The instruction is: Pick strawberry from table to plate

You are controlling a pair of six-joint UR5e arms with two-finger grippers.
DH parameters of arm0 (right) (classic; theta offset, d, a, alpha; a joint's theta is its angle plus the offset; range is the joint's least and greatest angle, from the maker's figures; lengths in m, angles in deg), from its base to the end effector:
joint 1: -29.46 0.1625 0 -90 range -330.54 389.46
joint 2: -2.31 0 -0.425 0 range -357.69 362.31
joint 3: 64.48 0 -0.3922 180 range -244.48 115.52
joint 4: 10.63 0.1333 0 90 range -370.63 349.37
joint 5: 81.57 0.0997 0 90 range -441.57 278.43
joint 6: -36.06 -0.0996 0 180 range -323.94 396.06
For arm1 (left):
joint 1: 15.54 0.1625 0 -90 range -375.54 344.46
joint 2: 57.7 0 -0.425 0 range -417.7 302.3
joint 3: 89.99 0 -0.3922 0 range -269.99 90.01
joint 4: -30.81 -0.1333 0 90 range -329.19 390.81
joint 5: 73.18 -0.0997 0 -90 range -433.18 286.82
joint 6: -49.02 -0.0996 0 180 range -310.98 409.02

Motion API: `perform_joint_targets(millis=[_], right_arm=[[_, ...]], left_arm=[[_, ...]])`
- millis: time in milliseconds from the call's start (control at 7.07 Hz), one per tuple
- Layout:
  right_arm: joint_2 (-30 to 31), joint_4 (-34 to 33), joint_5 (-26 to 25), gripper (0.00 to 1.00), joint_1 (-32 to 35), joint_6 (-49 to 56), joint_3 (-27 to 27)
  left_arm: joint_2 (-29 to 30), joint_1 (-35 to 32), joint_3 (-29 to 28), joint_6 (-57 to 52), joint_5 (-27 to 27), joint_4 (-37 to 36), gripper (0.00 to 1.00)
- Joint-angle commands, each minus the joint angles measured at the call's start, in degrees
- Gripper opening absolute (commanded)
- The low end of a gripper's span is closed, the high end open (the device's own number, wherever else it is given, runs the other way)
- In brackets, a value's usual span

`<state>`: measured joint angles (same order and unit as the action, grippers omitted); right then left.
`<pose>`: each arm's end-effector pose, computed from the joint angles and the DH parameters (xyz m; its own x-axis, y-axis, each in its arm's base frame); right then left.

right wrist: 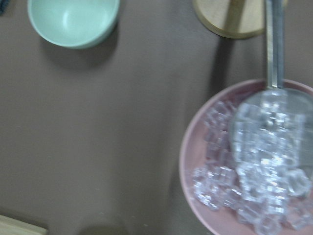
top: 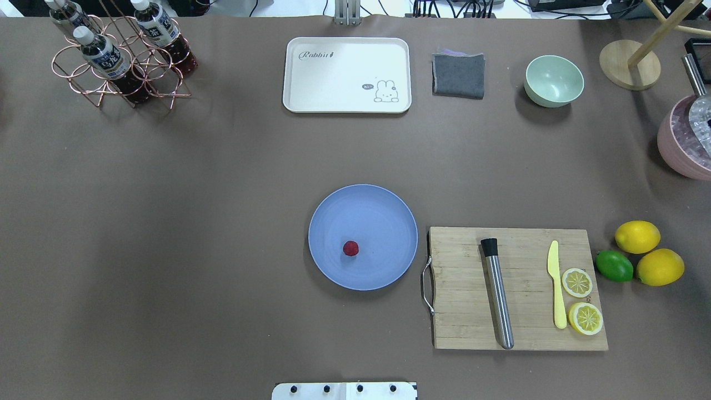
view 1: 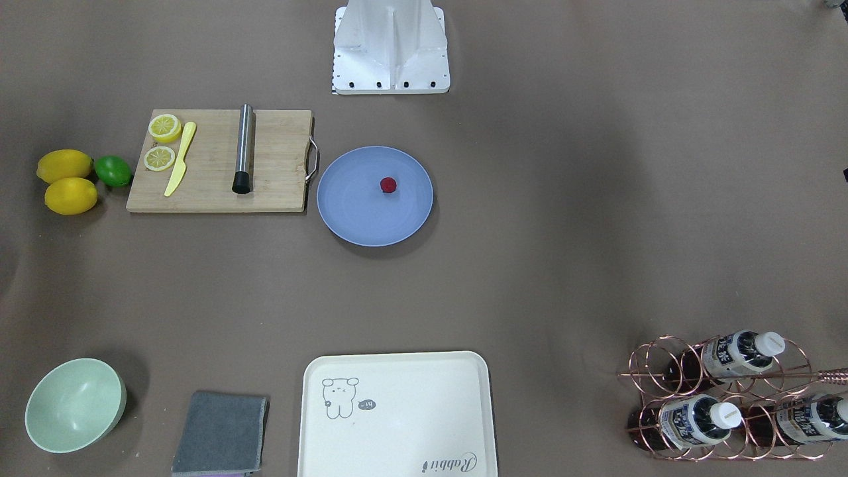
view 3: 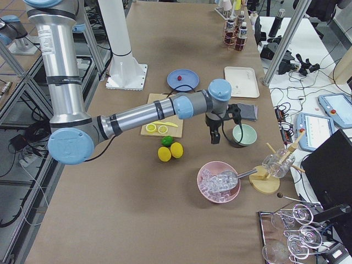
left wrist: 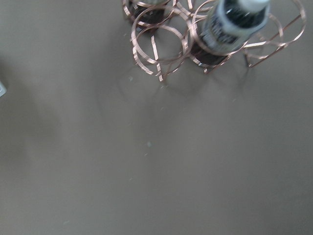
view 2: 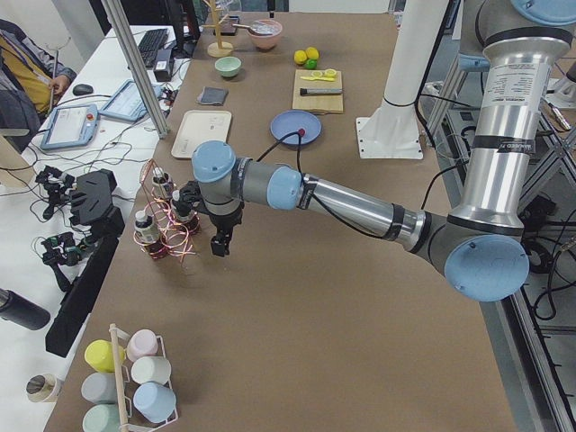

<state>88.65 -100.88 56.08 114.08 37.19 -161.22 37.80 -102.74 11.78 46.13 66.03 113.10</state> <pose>0.0104 -0.5261 0.5643 0.6565 -0.2121 0.7239 0.1053 0.9760 0.1905 -0.0322 -0.5266 0.5167 0.6431 0.2070 -0.7373 -0.0807 0.9757 0.2035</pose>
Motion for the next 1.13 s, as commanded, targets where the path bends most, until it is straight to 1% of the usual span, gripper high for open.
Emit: perform_joint_targets(millis=[0, 141, 283, 424, 990], right_arm=[[4.9, 0.1, -0.2, 1.00, 8.3, 11.4, 3.1], [5.8, 0.1, -0.1, 1.00, 9.4, 11.4, 2.4], [6.0, 0.1, -0.2, 1.00, 9.2, 11.4, 2.1], [6.1, 0.1, -0.4, 1.00, 9.2, 11.4, 1.7], [7.0, 0.1, -1.1, 1.00, 9.3, 11.3, 1.4]], left_arm=[[-2.9, -1.7, 1.1, -1.0, -2.6, 0.0, 0.97], [-2.8, -1.4, 0.3, -1.1, -2.9, 0.2, 0.97], [-3.3, -1.6, 1.5, -1.1, -3.8, 2.7, 0.97], [-4.4, -1.5, 1.6, -0.6, -3.8, 3.1, 0.97], [-4.6, -1.6, 0.7, -0.4, -3.9, 2.8, 0.97]])
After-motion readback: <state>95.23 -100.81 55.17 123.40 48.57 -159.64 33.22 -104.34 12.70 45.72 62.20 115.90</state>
